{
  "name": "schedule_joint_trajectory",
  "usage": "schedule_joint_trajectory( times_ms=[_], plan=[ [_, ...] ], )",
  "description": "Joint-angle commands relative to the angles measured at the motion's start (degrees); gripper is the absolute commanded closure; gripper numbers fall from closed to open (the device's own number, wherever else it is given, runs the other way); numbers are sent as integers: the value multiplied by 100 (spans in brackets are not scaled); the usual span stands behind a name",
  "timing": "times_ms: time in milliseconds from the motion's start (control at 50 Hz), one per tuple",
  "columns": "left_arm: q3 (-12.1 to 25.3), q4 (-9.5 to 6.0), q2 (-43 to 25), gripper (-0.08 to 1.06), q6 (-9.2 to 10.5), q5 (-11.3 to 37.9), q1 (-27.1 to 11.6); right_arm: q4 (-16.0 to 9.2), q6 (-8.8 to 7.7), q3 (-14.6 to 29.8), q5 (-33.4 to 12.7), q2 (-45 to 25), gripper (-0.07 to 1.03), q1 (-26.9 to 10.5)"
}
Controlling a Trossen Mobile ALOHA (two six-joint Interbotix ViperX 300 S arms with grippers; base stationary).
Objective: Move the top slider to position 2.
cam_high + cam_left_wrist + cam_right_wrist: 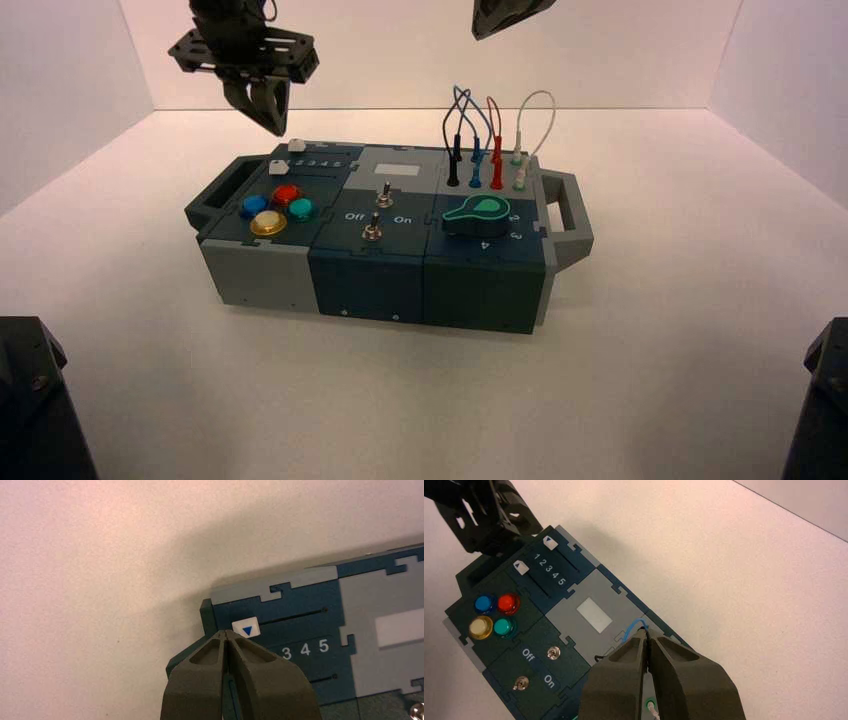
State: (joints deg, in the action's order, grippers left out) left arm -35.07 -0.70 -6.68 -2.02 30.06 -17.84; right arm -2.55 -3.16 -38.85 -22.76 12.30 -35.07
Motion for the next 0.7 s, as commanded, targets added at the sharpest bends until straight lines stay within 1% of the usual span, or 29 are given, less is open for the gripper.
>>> schedule_joint_trajectory(
  times_ms=[20,300,700],
  plan=[
    [176,18,0,101,-9,-35,-9,-26,9,70,62,62,99,-26],
    [281,26,-123,101,-26,-44,9,-26,9,70,62,62,99,-35],
    [272,35,-123,101,-44,-18,18,-35,9,62,62,62,99,-35]
  ],
)
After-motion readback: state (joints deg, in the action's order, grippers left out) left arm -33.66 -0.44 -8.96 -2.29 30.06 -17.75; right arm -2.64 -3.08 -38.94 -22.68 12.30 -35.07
